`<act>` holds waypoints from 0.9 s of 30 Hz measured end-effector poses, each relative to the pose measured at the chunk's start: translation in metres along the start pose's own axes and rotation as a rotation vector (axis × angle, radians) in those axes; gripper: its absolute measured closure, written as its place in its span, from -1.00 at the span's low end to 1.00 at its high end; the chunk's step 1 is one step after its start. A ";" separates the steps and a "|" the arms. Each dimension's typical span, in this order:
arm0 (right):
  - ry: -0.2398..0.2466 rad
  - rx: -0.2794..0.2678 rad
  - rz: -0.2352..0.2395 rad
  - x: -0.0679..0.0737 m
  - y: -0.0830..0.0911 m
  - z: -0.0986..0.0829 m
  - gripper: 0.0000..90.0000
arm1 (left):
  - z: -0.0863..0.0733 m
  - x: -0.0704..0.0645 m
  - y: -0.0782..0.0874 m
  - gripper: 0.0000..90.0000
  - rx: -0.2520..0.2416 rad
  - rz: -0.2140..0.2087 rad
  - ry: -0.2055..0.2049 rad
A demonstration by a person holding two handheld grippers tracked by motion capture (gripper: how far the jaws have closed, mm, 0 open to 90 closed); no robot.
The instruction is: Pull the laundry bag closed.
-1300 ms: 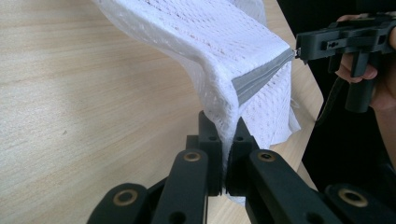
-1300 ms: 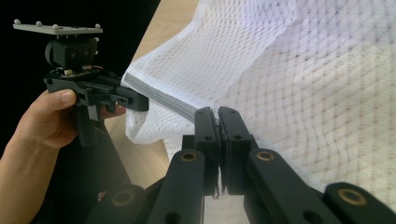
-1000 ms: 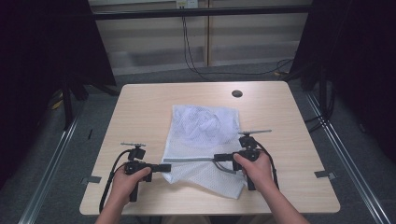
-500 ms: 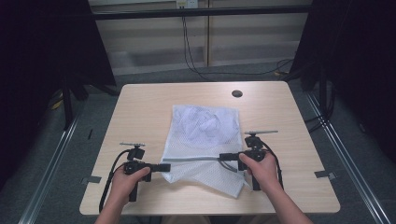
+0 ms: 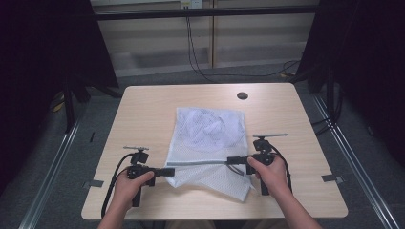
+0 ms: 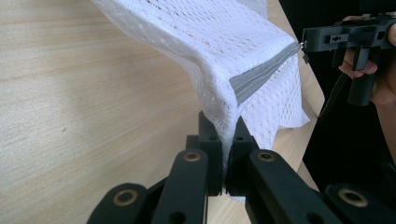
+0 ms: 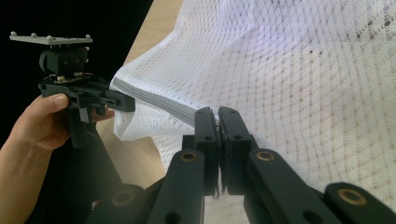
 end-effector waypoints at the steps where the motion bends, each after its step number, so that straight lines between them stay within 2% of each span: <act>1: 0.005 -0.005 0.002 0.000 0.000 0.000 0.95 | 0.000 -0.001 0.000 0.96 -0.001 0.000 0.006; 24: 0.006 -0.013 -0.013 -0.006 0.008 0.001 0.95 | 0.001 0.000 -0.001 0.96 -0.001 0.002 -0.001; 27: 0.004 -0.015 -0.012 -0.007 0.010 0.001 0.95 | 0.000 -0.001 0.000 0.96 -0.004 0.004 0.009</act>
Point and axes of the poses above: each handheld gripper's, and its own axes: y roughly backward along the jaws, z roughly out of its top, x roughly to its left, the point moved 7 cm from there along -y, roughly forward along the jaws, and after that the axes turned 14 degrees about -x, right-handed, at the moved point
